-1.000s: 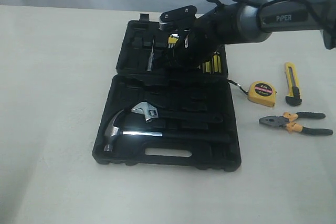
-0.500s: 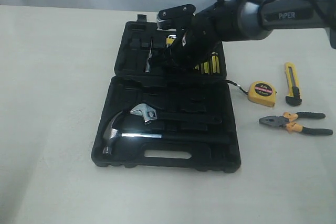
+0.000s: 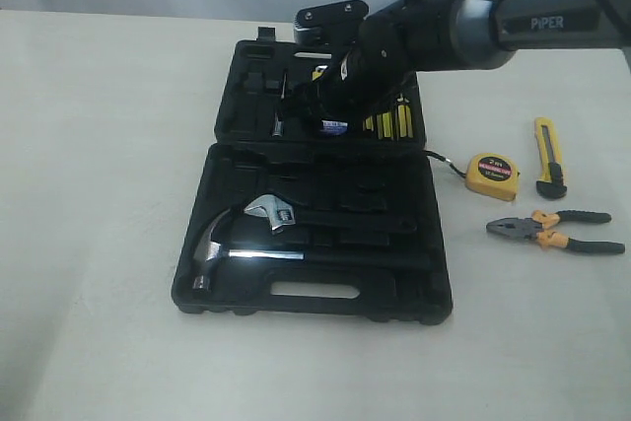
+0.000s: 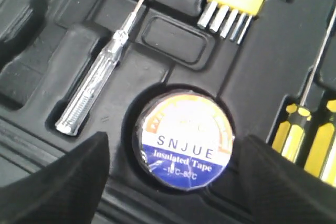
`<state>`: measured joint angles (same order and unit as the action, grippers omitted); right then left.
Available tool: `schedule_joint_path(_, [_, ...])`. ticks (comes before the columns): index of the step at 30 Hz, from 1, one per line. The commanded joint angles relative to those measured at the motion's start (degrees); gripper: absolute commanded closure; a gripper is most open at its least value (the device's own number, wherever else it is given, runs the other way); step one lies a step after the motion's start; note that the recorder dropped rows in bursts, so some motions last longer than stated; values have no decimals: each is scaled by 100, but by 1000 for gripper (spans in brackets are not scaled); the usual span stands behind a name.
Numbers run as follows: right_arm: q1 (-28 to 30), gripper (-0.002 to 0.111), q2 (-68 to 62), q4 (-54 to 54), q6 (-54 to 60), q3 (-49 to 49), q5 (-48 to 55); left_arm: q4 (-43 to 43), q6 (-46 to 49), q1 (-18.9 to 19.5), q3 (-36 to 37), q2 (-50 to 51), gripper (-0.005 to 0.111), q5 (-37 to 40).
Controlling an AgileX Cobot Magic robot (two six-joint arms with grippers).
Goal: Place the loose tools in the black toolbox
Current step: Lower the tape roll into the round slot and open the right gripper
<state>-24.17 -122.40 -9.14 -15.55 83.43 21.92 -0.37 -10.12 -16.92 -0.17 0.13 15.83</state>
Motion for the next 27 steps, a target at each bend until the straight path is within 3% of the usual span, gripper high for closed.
schedule_joint_path(1, [7,43,27,-67,-9,-17,-61,37,-3,-32,17,-13,107,-22])
schedule_joint_path(4, [7,57,83,-196,-9,-17,-61,37,-3,-32,17,-13,107,-22])
schedule_joint_path(9, [7,106,152,-361,-9,-17,-152,37,-3,-32,17,-13,107,-22])
schedule_joint_path(27, [7,108,-280,-171,75,-17,-687,37,-3,-32,17,-13,107,-22])
